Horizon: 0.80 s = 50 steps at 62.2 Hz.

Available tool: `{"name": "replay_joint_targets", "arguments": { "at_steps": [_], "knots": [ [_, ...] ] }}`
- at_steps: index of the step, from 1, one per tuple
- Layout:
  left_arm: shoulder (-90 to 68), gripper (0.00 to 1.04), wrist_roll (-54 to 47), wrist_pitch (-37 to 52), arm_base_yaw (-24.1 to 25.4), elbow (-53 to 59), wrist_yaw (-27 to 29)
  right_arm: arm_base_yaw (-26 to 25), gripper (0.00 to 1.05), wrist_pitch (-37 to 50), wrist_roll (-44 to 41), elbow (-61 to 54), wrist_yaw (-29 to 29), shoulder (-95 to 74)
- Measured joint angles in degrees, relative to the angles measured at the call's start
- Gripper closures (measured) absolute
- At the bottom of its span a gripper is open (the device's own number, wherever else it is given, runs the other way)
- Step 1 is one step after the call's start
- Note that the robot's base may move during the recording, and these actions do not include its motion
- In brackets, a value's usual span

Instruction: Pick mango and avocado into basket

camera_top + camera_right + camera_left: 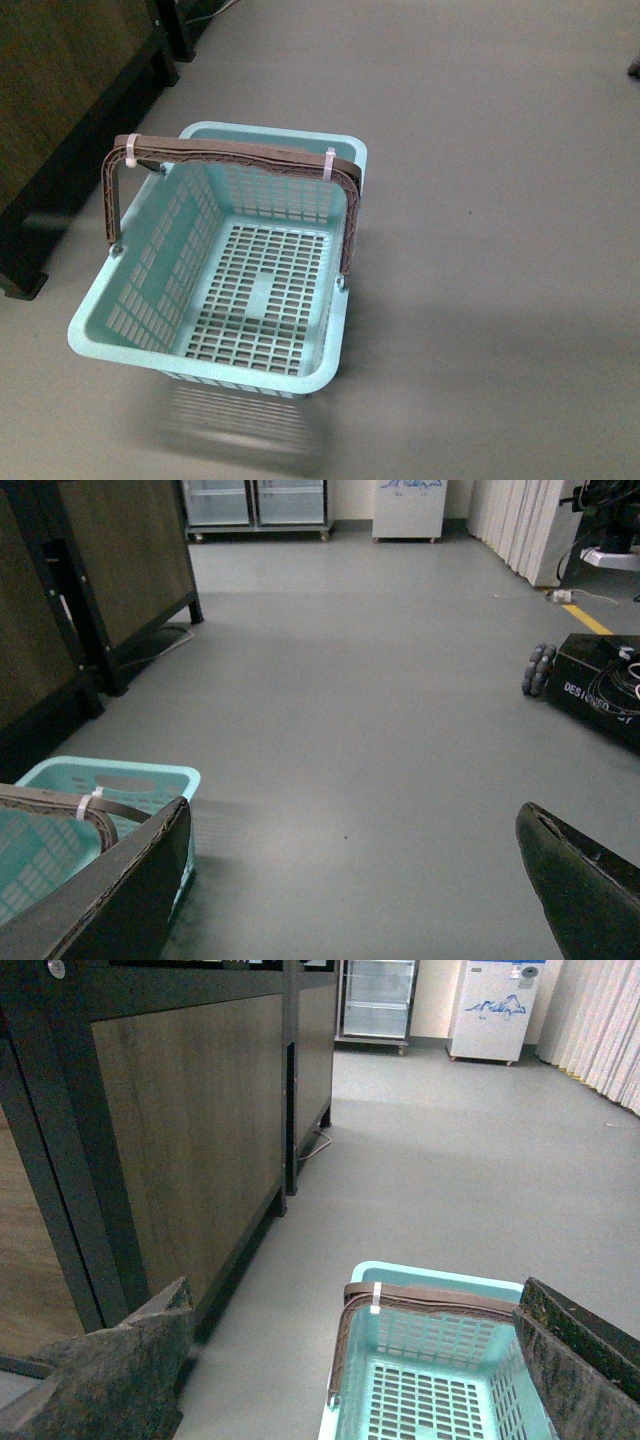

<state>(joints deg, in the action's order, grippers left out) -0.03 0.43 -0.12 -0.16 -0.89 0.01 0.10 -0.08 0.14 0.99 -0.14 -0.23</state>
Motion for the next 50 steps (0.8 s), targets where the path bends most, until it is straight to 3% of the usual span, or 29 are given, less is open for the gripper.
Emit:
{"name": "replay_joint_targets", "arguments": {
  "at_steps": [30, 33, 37, 44, 50],
  "knots": [
    [-0.3, 0.08, 0.3, -0.3, 0.2, -0.1, -0.3, 0.0, 0.09, 0.0, 0.0, 0.0, 0.0, 0.0],
    [-4.0, 0.08, 6.6, -6.2, 1.4, -2.6, -8.2, 0.0, 0.09, 0.0, 0.0, 0.0, 0.0, 0.0],
    [-13.4, 0.08, 17.0, -6.8, 0.0, -6.0, -14.1, 0.0, 0.09, 0.0, 0.0, 0.0, 0.1, 0.0],
    [-29.1, 0.08, 36.4, 3.6, -4.9, -11.3, -15.2, 0.0, 0.09, 0.0, 0.0, 0.0, 0.0, 0.0],
    [-42.4, 0.08, 53.2, 13.6, -7.8, -14.5, -13.0, 0.0, 0.09, 0.0, 0.0, 0.0, 0.0, 0.0]
  ]
}}
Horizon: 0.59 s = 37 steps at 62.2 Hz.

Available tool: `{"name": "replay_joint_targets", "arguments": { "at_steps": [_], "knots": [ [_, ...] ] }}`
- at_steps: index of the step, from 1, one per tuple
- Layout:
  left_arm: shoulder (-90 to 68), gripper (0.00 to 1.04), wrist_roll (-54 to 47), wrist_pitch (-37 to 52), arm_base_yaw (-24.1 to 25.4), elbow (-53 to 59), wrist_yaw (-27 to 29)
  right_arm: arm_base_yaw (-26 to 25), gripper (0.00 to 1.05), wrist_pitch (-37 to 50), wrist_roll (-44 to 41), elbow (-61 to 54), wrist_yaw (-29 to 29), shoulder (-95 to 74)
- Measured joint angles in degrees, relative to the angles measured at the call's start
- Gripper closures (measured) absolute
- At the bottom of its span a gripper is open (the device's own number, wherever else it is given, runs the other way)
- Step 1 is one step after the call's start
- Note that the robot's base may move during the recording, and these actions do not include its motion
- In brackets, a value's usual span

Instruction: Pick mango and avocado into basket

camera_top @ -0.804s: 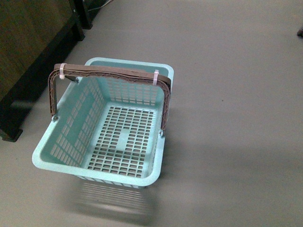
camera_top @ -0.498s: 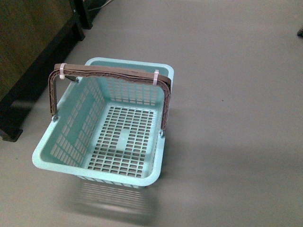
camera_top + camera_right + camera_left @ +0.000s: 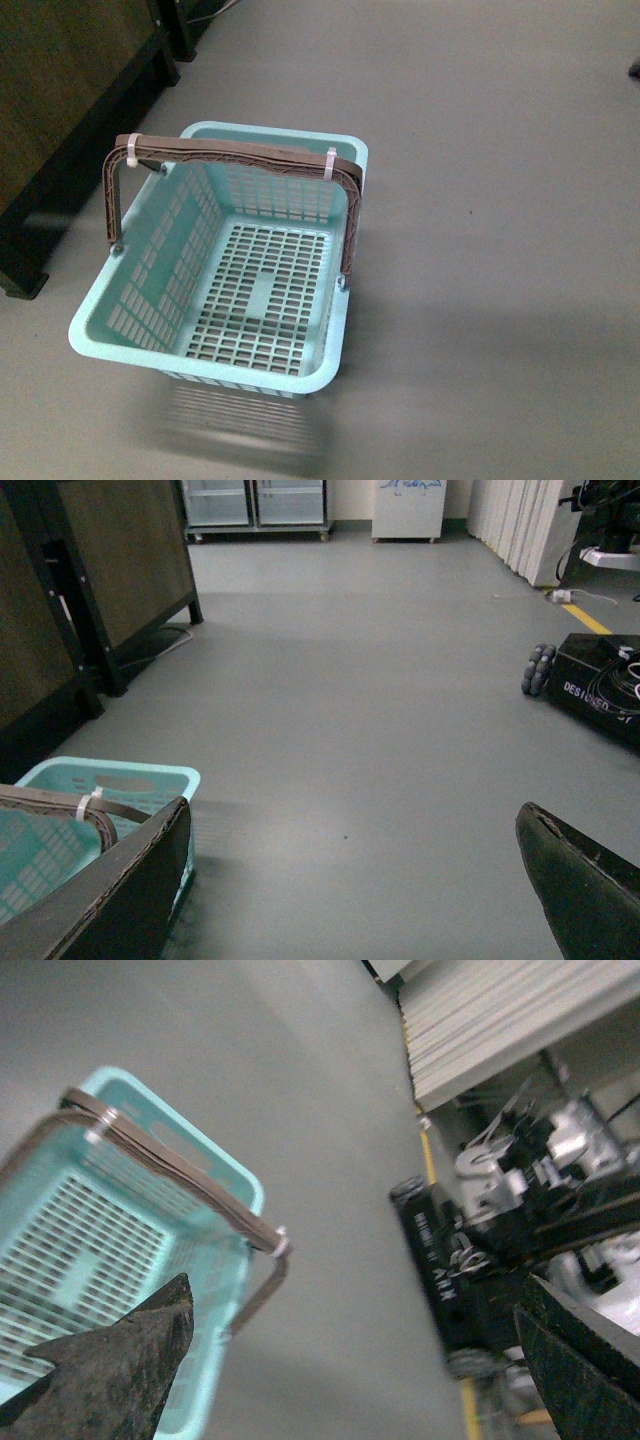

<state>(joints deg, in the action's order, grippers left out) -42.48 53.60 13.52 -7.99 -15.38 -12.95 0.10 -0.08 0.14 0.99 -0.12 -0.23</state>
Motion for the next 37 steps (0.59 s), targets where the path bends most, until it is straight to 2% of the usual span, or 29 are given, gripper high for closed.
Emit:
{"name": "replay_joint_targets", "arguments": {
  "at_steps": [5, 12, 25, 37],
  "knots": [
    [-11.0, 0.08, 11.0, 5.9, -1.8, -1.7, 2.5, 0.0, 0.09, 0.0, 0.0, 0.0, 0.0, 0.0],
    [-25.3, 0.08, 18.8, 12.1, -4.3, -4.5, 6.5, 0.0, 0.09, 0.0, 0.0, 0.0, 0.0, 0.0],
    [-49.4, 0.08, 27.1, 21.4, -8.3, -14.0, 13.6, 0.0, 0.09, 0.0, 0.0, 0.0, 0.0, 0.0],
    [-64.1, 0.08, 30.4, 21.4, -10.4, -24.0, 17.9, 0.0, 0.09, 0.0, 0.0, 0.0, 0.0, 0.0]
  ]
}}
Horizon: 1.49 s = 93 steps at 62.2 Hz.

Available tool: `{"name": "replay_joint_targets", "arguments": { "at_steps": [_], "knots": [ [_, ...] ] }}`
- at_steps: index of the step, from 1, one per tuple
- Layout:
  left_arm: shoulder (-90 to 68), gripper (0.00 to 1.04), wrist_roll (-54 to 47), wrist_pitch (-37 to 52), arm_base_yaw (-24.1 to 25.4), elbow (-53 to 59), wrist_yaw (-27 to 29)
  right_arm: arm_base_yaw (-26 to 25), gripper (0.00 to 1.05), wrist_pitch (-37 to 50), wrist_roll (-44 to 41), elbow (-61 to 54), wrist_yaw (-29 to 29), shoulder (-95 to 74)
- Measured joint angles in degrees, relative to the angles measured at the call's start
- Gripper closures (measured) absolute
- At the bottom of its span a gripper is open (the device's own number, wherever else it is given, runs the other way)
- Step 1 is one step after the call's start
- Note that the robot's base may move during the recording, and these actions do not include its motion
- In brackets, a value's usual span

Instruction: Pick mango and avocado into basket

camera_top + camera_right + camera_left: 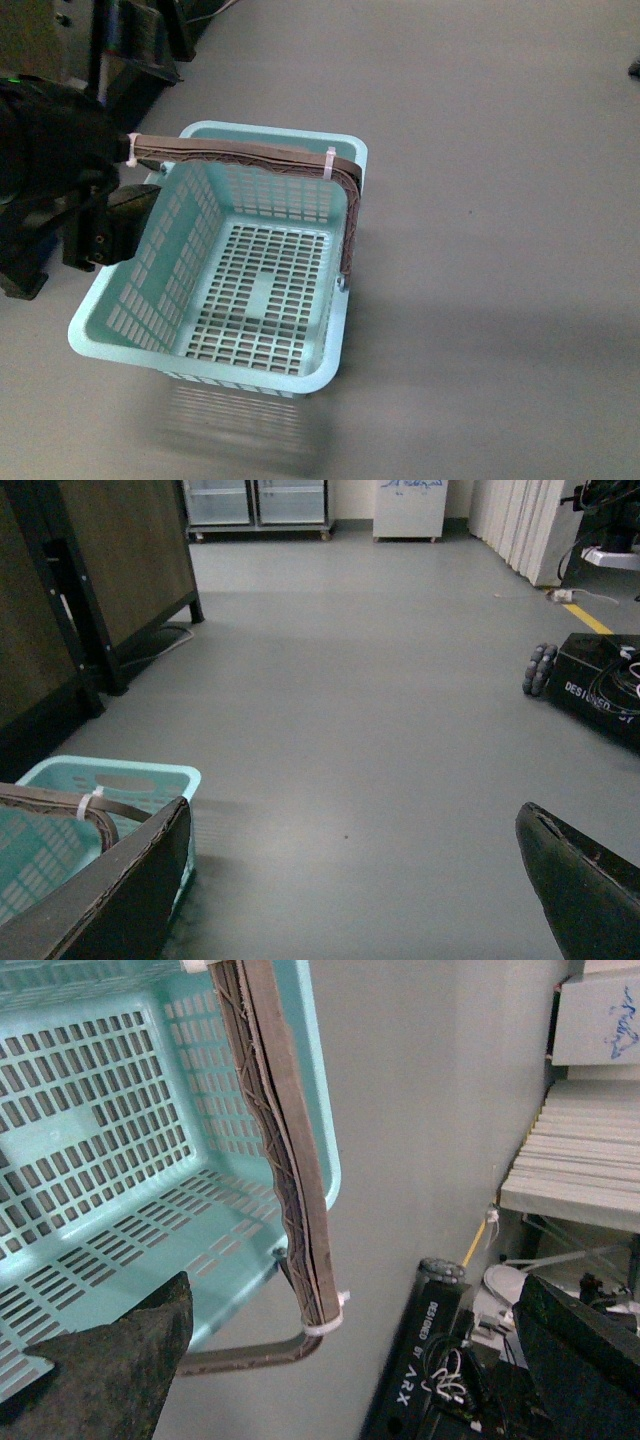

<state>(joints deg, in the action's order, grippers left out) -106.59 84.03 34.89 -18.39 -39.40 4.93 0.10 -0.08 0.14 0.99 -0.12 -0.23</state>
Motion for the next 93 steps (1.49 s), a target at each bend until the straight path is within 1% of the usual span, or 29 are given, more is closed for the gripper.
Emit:
{"name": "replay_joint_targets", "arguments": {
  "at_steps": [6, 22, 33, 44, 49, 52, 54, 60, 71, 72, 75, 79, 81, 87, 93],
  "knots": [
    [-5.3, 0.08, 0.3, -1.2, 0.0, -4.5, 1.7, 0.0, 0.09, 0.0, 0.0, 0.0, 0.0, 0.0],
    [-17.2, 0.08, -0.2, -4.5, 0.2, -18.2, 2.4, 0.0, 0.09, 0.0, 0.0, 0.0, 0.0, 0.0],
    [-25.0, 0.08, -0.4, -8.7, 0.1, -27.9, 3.7, 0.0, 0.09, 0.0, 0.0, 0.0, 0.0, 0.0],
    [-28.1, 0.09, -1.4, -10.8, -0.4, -31.7, 4.7, 0.0, 0.09, 0.0, 0.0, 0.0, 0.0, 0.0],
    [-28.7, 0.19, -2.0, -12.0, -0.4, -32.7, 5.2, 0.0, 0.09, 0.0, 0.0, 0.0, 0.0, 0.0],
    [-29.2, 0.28, -2.0, -12.7, -0.4, -33.3, 4.9, 0.0, 0.09, 0.0, 0.0, 0.0, 0.0, 0.0],
    [-29.4, 0.32, -2.0, -13.2, -0.4, -33.6, 4.9, 0.0, 0.09, 0.0, 0.0, 0.0, 0.0, 0.0],
    [-30.4, 0.48, -2.1, -15.1, -0.2, -34.4, 5.2, 0.0, 0.09, 0.0, 0.0, 0.0, 0.0, 0.0],
    [-30.3, 0.73, -1.6, -15.1, 0.1, -34.5, 5.0, 0.0, 0.09, 0.0, 0.0, 0.0, 0.0, 0.0],
    [-30.1, 0.76, -1.6, -14.9, 0.1, -34.4, 4.9, 0.0, 0.09, 0.0, 0.0, 0.0, 0.0, 0.0],
    [-29.7, 0.82, 0.3, -14.5, 0.2, -33.9, 4.4, 0.0, 0.09, 0.0, 0.0, 0.0, 0.0, 0.0],
    [-28.1, 0.87, 1.5, -13.3, 0.3, -31.5, 3.3, 0.0, 0.09, 0.0, 0.0, 0.0, 0.0, 0.0],
    [-27.1, 0.88, 1.0, -12.9, 0.3, -30.0, 3.0, 0.0, 0.09, 0.0, 0.0, 0.0, 0.0, 0.0],
    [-23.1, 0.88, 1.4, -12.0, 0.4, -25.4, 2.7, 0.0, 0.09, 0.0, 0.0, 0.0, 0.0, 0.0],
    [-15.8, 0.88, 2.9, -11.9, 0.9, -19.6, 2.5, 0.0, 0.09, 0.0, 0.0, 0.0, 0.0, 0.0]
  ]
}}
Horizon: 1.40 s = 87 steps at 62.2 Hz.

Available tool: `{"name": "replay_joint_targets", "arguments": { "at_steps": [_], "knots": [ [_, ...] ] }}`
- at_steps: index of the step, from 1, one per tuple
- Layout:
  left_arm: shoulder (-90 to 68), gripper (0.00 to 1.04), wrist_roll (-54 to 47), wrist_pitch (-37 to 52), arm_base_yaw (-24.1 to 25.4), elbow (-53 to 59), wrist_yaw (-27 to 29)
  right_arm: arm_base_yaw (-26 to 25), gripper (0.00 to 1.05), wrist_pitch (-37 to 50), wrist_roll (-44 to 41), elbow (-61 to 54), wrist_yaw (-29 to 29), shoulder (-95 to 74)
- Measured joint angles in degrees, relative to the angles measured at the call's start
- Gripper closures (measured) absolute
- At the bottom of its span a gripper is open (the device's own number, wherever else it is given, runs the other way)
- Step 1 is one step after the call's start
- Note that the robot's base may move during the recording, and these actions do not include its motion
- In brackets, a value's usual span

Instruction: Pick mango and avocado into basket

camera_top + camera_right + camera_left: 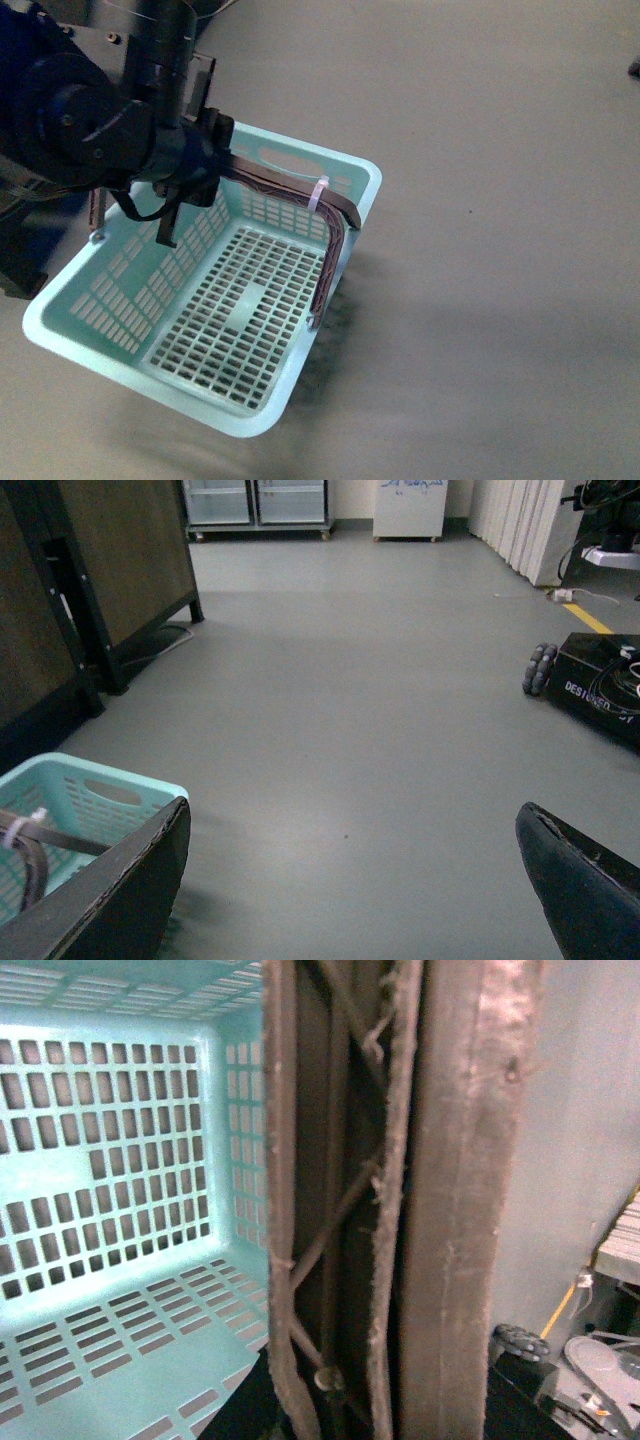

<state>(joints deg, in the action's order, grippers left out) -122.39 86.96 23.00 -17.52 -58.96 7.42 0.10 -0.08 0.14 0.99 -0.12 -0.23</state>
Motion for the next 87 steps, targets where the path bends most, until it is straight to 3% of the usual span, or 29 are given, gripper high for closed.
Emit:
{"name": "replay_joint_targets", "arguments": {
  "at_steps": [16, 39, 52, 87],
  "knots": [
    [28.7, 0.89, 3.1, -6.3, 3.1, 13.0, -1.3, 0.0, 0.09, 0.0, 0.0, 0.0, 0.0, 0.0],
    [59.5, 0.89, 5.1, -25.0, 9.2, 15.1, -3.9, 0.0, 0.09, 0.0, 0.0, 0.0, 0.0, 0.0],
    [67.3, 0.89, 5.7, -34.0, 11.8, 15.1, -4.9, 0.0, 0.09, 0.0, 0.0, 0.0, 0.0, 0.0],
    [67.5, 0.89, 4.9, -34.4, 12.2, 15.1, -4.8, 0.0, 0.09, 0.0, 0.0, 0.0, 0.0, 0.0]
  ]
}}
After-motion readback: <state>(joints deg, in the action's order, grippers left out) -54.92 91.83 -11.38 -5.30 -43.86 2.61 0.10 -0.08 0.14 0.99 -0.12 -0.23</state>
